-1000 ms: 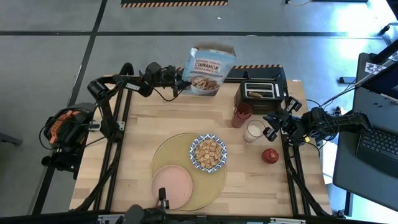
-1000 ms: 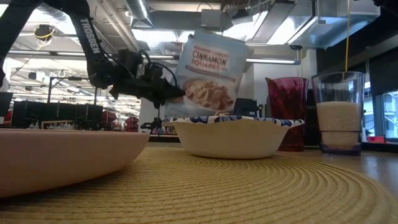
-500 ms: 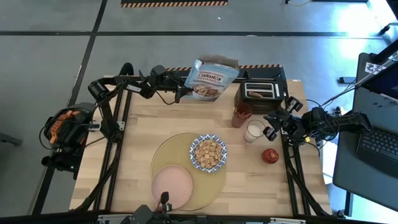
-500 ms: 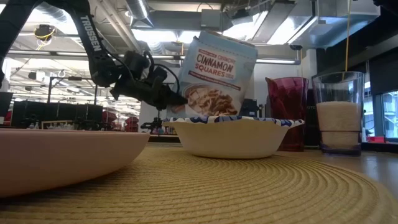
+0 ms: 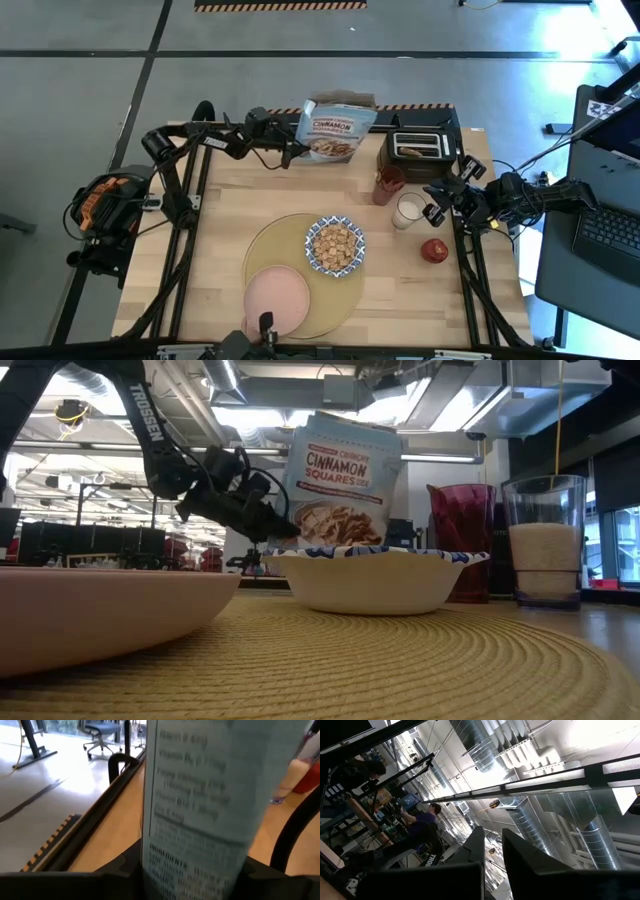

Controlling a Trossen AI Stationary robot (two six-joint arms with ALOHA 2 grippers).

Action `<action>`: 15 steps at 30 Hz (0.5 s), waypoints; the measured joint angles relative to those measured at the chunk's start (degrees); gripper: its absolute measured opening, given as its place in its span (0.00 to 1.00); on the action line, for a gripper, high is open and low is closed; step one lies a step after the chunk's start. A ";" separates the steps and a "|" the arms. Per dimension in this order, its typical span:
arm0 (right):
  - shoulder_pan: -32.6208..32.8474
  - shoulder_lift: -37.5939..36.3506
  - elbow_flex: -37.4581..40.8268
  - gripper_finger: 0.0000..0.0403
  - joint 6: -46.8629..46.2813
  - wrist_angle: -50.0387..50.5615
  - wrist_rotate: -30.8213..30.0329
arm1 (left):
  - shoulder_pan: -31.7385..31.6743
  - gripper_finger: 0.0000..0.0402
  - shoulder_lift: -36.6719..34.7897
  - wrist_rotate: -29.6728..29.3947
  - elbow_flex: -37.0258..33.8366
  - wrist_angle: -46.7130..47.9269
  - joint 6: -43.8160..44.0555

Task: Arrange a breakfast setting
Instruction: Pour the cereal from the cereal box into the white pattern bowl

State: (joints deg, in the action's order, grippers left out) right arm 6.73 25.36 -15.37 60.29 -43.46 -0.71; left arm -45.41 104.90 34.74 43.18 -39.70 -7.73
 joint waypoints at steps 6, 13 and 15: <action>0.01 0.00 -0.01 0.09 0.00 -0.02 0.00 | 2.58 0.39 0.04 -6.23 -0.02 1.63 -0.95; 0.00 0.02 0.00 0.09 0.01 -0.03 0.02 | 5.33 0.47 0.07 -14.79 -0.07 1.85 -3.76; 0.00 0.01 -0.01 0.09 0.01 -0.04 0.02 | 5.65 0.51 0.11 -17.48 -0.09 2.30 -3.59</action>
State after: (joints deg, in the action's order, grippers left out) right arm 6.73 25.37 -15.38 60.30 -43.51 -0.69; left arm -39.75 105.01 17.25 43.09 -37.40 -11.32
